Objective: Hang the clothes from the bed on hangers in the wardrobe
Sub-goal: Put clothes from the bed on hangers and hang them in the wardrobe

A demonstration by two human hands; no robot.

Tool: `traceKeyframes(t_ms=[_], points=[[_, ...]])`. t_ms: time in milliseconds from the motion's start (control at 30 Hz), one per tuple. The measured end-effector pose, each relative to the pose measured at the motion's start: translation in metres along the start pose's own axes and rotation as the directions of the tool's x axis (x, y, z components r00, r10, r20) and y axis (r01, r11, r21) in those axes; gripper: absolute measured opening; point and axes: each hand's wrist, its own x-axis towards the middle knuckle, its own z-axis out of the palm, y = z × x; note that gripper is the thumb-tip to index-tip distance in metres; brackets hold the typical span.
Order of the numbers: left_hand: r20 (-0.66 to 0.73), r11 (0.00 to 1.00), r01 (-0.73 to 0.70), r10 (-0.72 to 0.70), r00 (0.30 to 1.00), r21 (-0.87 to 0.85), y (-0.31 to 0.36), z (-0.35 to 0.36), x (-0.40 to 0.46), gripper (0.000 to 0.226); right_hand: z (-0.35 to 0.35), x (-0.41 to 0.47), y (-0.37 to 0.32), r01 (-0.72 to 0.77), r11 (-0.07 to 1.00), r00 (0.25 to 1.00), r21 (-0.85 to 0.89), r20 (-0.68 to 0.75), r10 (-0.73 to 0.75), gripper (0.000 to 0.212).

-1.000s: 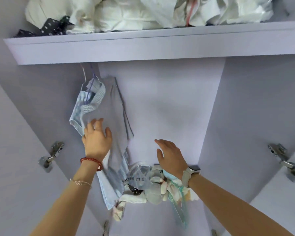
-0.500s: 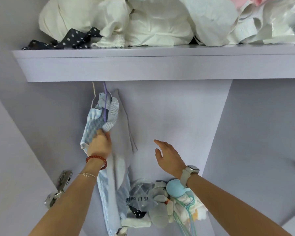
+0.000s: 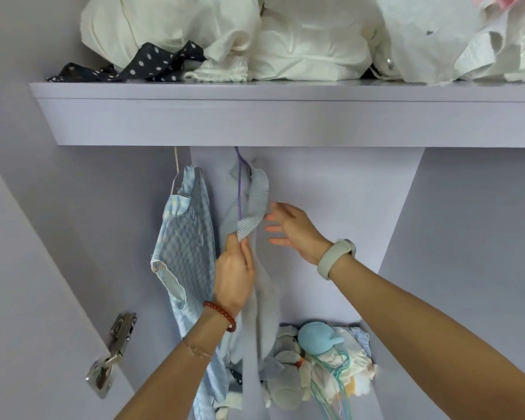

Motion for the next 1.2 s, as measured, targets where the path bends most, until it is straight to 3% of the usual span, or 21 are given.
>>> traceKeyframes(t_ms=[100,200,333,467,567,667,767,900,1000,1100,1167,1200], points=[[0.046,1.0,-0.01,0.011,0.999,-0.023,0.007,0.007,0.0,0.026,0.007,0.008,-0.001,-0.09,0.996,0.991,0.01,0.104,0.088,0.04],[0.18,0.992,-0.109,0.097,0.979,0.062,0.006,0.015,0.009,0.034,0.008,0.019,-0.008,-0.088,0.995,0.991,0.048,0.101,0.083,0.029],[0.363,0.98,-0.196,0.167,0.916,0.043,-0.001,0.019,0.009,0.045,-0.006,0.032,-0.004,-0.059,0.998,0.998,-0.029,0.024,0.059,0.007],[0.484,0.97,-0.176,0.235,0.843,-0.166,-0.012,0.023,-0.002,0.063,-0.03,0.034,0.012,0.053,0.986,0.979,-0.158,-0.186,-0.083,0.029],[0.409,0.979,-0.073,0.148,0.901,-0.192,-0.025,0.029,-0.004,0.041,-0.054,0.03,0.009,0.139,0.942,0.907,-0.304,-0.343,-0.245,0.035],[0.279,0.976,-0.016,0.077,0.957,-0.217,-0.026,0.036,0.005,0.032,-0.071,0.017,0.002,0.23,0.888,0.838,-0.399,-0.382,-0.389,0.032],[0.216,0.972,-0.022,0.075,0.973,-0.235,-0.024,0.047,0.012,0.029,-0.089,-0.008,0.022,0.195,0.873,0.829,-0.446,-0.401,-0.39,0.02],[0.286,0.971,-0.083,0.146,0.947,-0.223,-0.02,0.067,0.001,0.036,-0.114,-0.07,0.084,0.043,0.821,0.864,-0.57,-0.391,-0.316,0.022],[0.394,0.965,-0.092,0.187,0.9,-0.247,-0.008,0.087,-0.017,0.046,-0.125,-0.125,0.118,-0.021,0.772,0.877,-0.635,-0.383,-0.291,0.023],[0.481,0.932,-0.301,0.361,0.799,-0.2,0.005,0.117,-0.038,0.056,-0.134,-0.184,0.137,-0.094,0.701,0.89,-0.707,-0.375,-0.26,0.031],[0.578,0.86,-0.443,0.502,0.643,-0.255,0.019,0.139,-0.064,0.041,-0.142,-0.23,0.147,-0.195,0.651,0.887,-0.733,-0.415,-0.201,0.032],[0.649,0.836,-0.444,0.536,0.54,-0.322,0.028,0.146,-0.078,0.034,-0.146,-0.252,0.151,-0.245,0.632,0.877,-0.735,-0.446,-0.178,0.032]])
